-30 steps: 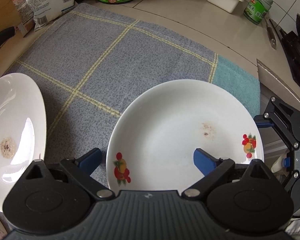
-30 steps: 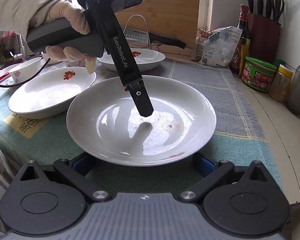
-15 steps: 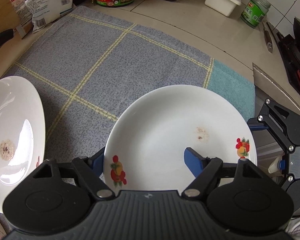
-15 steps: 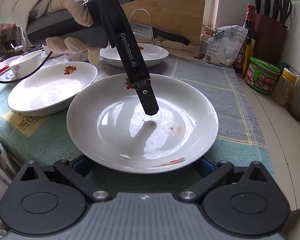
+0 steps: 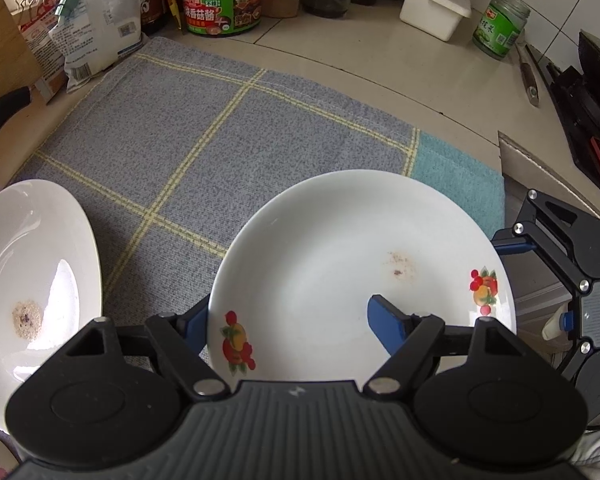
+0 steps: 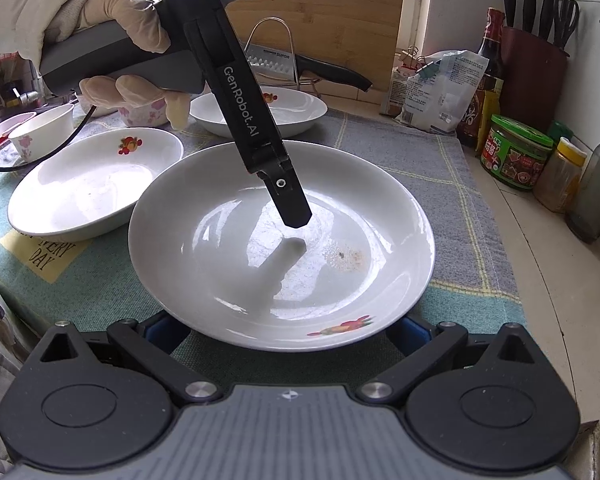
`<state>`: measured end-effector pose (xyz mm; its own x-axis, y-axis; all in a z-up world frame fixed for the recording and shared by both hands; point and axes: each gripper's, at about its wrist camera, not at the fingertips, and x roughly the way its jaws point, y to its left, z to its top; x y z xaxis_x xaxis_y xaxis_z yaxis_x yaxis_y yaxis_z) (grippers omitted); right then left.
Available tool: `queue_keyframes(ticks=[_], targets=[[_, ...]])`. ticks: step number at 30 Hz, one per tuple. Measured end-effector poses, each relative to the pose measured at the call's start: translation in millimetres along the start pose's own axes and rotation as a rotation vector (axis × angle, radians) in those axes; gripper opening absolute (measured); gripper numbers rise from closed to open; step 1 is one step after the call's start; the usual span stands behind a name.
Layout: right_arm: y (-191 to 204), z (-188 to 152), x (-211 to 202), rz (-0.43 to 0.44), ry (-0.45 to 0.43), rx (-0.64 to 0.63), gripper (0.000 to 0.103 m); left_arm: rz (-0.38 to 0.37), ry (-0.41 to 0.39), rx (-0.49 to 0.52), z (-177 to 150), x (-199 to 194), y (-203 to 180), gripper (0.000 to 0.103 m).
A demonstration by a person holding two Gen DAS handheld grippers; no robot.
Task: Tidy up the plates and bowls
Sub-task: 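Lift the gripped plate with the left tool off the towel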
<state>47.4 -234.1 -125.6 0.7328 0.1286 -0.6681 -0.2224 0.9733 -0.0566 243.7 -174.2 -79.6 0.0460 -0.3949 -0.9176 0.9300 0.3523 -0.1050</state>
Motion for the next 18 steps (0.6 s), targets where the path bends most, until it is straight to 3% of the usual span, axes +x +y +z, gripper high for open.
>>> queue_keyframes(ticks=[18], targets=[[-31,21,7,-0.05,-0.005,-0.037,0.103,0.011,-0.09,-0.019,39,1,12,0.079]])
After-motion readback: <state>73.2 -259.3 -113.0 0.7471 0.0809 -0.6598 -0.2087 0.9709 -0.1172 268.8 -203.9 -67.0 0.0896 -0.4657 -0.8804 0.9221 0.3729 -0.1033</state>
